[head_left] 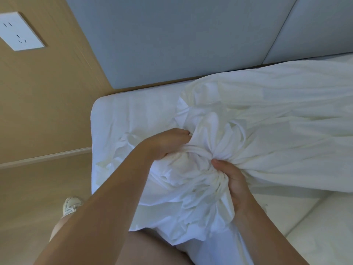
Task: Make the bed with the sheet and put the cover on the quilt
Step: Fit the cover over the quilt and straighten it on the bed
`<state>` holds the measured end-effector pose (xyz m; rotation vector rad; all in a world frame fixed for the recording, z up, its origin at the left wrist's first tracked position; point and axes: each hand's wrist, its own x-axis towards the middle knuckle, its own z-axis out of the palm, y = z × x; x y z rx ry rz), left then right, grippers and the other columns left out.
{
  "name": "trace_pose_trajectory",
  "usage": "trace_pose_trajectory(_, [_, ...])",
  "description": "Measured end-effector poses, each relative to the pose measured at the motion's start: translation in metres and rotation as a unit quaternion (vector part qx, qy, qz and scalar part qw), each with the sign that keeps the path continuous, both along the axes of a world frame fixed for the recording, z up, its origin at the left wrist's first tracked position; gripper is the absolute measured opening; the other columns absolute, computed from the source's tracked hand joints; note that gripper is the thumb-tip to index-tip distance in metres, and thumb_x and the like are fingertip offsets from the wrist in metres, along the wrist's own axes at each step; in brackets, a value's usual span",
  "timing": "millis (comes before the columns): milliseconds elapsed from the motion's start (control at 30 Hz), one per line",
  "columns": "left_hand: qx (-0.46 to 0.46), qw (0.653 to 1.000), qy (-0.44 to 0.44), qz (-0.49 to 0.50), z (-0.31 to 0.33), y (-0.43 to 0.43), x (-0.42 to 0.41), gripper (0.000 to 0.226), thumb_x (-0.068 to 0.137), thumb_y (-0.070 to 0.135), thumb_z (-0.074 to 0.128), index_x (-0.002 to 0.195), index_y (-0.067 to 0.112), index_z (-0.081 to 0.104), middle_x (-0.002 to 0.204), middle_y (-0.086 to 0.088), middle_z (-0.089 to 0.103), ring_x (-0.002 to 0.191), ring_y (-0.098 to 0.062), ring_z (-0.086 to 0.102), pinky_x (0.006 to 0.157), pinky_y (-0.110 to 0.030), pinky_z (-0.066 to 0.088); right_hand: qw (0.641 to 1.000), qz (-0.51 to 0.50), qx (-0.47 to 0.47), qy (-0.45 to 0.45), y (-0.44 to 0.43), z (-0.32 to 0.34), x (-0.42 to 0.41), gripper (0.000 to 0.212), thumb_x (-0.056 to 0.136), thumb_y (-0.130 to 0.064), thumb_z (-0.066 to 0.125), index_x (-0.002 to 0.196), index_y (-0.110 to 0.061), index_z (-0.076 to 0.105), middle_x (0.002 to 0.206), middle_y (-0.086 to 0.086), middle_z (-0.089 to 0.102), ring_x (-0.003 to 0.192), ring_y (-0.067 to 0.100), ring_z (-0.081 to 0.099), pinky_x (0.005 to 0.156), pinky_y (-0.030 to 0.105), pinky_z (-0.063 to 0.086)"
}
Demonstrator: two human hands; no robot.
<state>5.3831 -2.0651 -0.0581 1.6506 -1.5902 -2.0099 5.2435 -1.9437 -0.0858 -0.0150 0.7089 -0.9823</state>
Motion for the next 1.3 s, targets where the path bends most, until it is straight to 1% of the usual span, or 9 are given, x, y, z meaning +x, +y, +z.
trace_pose_trajectory(133, [-0.161,0.986,-0.026,0.02,-0.004,0.01,-0.013,0.024,0.086,0.023,0.057,0.088,-0.002,0.058,0.08,-0.008,0.056,0.073,-0.019,0.053,0.067,-0.03,0.044,0.999,-0.022,-0.007,0.027,-0.002,-0.002,0.006,0.092,0.041,-0.023,0.092,0.125,-0.004,0.06,0.127,0.022,0.059,0.116,0.039,0.057,0.099,0.05,0.044])
trace_pose_trajectory(267, [-0.261,0.962,-0.049,0.058,0.001,0.016,-0.039,0.036,0.091,0.016,0.053,0.06,0.014,0.034,0.059,0.004,0.037,0.054,-0.01,0.035,0.049,-0.019,0.026,0.999,-0.014,-0.022,0.029,0.0,0.001,0.004,0.075,0.04,-0.022,0.092,0.11,-0.004,0.07,0.117,0.021,0.064,0.105,0.037,0.064,0.087,0.047,0.052])
trace_pose_trajectory(467, [-0.336,0.925,-0.139,0.109,0.013,-0.011,-0.055,0.022,0.094,0.014,0.046,0.104,0.004,0.064,0.115,-0.014,0.064,0.109,-0.028,0.058,0.085,-0.029,0.042,0.996,-0.016,-0.024,0.079,0.007,0.007,0.002,0.069,0.028,-0.017,0.09,0.094,-0.002,0.074,0.098,0.022,0.07,0.084,0.036,0.069,0.07,0.044,0.056])
trace_pose_trajectory(633, [-0.195,0.96,-0.076,0.184,0.018,-0.038,-0.031,0.018,0.091,0.007,0.046,0.086,0.003,0.063,0.082,-0.011,0.062,0.084,-0.026,0.059,0.067,-0.03,0.047,0.998,-0.036,-0.019,0.038,0.004,0.008,-0.009,0.092,0.021,-0.013,0.091,0.108,0.002,0.068,0.105,0.024,0.067,0.09,0.039,0.068,0.068,0.046,0.056])
trace_pose_trajectory(733, [-0.033,0.984,0.063,0.166,0.016,-0.021,0.0,0.024,0.094,0.019,0.052,0.109,0.005,0.064,0.106,-0.015,0.067,0.098,-0.027,0.065,0.081,-0.035,0.053,0.999,-0.029,-0.033,0.008,0.003,0.008,-0.008,0.081,0.025,-0.014,0.091,0.102,0.003,0.072,0.106,0.025,0.067,0.09,0.039,0.068,0.068,0.047,0.057])
trace_pose_trajectory(900, [0.104,0.98,0.108,0.129,0.001,0.013,0.026,0.024,0.09,0.024,0.049,0.074,0.015,0.065,0.073,-0.008,0.05,0.064,-0.019,0.048,0.057,-0.029,0.033,0.999,0.009,-0.042,-0.02,0.003,0.007,-0.001,0.077,0.045,-0.019,0.09,0.116,-0.002,0.067,0.122,0.024,0.061,0.105,0.041,0.063,0.084,0.051,0.053])
trace_pose_trajectory(1033, [-0.056,0.993,0.039,0.092,0.001,0.028,0.005,0.029,0.076,0.032,0.067,0.088,0.006,0.065,0.073,-0.008,0.057,0.063,-0.017,0.054,0.057,-0.026,0.043,0.999,0.012,-0.034,0.009,0.002,0.005,-0.004,0.09,0.038,-0.018,0.092,0.12,-0.001,0.062,0.119,0.026,0.062,0.103,0.041,0.063,0.078,0.051,0.054])
trace_pose_trajectory(1167, [-0.297,0.934,-0.133,0.146,0.005,0.031,-0.019,0.041,0.096,0.029,0.048,0.063,0.009,0.035,0.062,0.0,0.039,0.062,-0.017,0.041,0.062,-0.029,0.032,0.999,-0.005,-0.034,0.019,0.004,0.007,-0.003,0.082,0.027,-0.015,0.093,0.105,-0.001,0.071,0.107,0.027,0.066,0.089,0.041,0.068,0.067,0.05,0.056])
trace_pose_trajectory(1300, [-0.316,0.91,-0.266,0.04,0.004,0.037,-0.024,0.022,0.1,0.019,0.036,0.091,0.005,0.05,0.093,-0.009,0.058,0.095,-0.028,0.058,0.072,-0.028,0.035,0.998,-0.032,-0.05,0.036,0.0,0.008,0.004,0.082,0.031,-0.019,0.094,0.108,-0.004,0.07,0.107,0.024,0.067,0.09,0.039,0.068,0.069,0.047,0.056])
